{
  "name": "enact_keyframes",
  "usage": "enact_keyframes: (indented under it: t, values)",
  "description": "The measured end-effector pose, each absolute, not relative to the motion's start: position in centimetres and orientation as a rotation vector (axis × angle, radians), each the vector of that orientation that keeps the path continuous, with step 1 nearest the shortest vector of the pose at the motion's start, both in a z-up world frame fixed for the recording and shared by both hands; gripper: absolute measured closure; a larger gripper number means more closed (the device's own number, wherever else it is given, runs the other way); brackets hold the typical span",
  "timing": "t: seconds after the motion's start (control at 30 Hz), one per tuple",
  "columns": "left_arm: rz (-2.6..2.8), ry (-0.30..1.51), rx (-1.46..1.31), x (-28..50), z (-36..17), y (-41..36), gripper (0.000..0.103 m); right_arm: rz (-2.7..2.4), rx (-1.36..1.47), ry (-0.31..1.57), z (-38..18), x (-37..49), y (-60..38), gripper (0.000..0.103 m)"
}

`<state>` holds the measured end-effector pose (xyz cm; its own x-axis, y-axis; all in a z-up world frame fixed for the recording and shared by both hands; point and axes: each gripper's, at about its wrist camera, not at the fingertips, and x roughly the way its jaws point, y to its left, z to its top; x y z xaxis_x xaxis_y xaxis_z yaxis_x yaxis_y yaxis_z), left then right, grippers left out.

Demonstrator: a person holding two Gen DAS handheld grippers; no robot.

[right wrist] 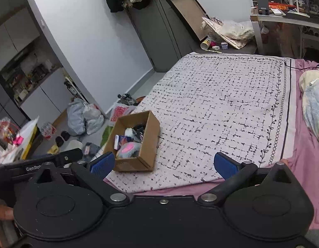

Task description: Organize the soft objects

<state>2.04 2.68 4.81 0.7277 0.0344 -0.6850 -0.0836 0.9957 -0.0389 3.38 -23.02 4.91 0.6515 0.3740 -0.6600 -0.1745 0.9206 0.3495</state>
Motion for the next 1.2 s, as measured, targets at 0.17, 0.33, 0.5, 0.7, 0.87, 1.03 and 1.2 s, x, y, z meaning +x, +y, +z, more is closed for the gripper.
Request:
enact_keyframes:
  t: [0.17, 0.33, 0.5, 0.7, 0.87, 1.03, 1.2]
  values:
    - [0.062, 0.757, -0.047, 1.58, 4.83, 2.71, 0.002, 0.293, 0.264, 0.822, 4.69, 3.37, -23.13, 0.0]
    - [0.058, 0.775, -0.049, 1.46, 4.37, 2.73, 0.002, 0.303, 0.255, 0.825, 4.71, 3.27, -22.91, 0.0]
    - [0.055, 0.779, -0.048, 1.4, 4.36, 2.7, 0.002, 0.309, 0.244, 0.831, 4.59, 2.95, -22.67, 0.0]
    - [0.052, 0.774, -0.051, 1.19, 4.4, 2.61, 0.002, 0.315, 0.242, 0.836, 4.47, 2.89, -22.73, 0.0]
    - [0.046, 0.773, -0.046, 1.12, 4.44, 2.35, 0.002, 0.312, 0.247, 0.844, 4.37, 3.04, -22.82, 0.0]
    - [0.042, 0.776, -0.045, 1.16, 4.41, 2.07, 0.002, 0.313, 0.251, 0.85, 4.28, 2.99, -22.88, 0.0]
    - [0.03, 0.782, -0.044, 1.19, 4.22, 1.9, 0.002, 0.311, 0.246, 0.849, 4.23, 2.91, -22.91, 0.0]
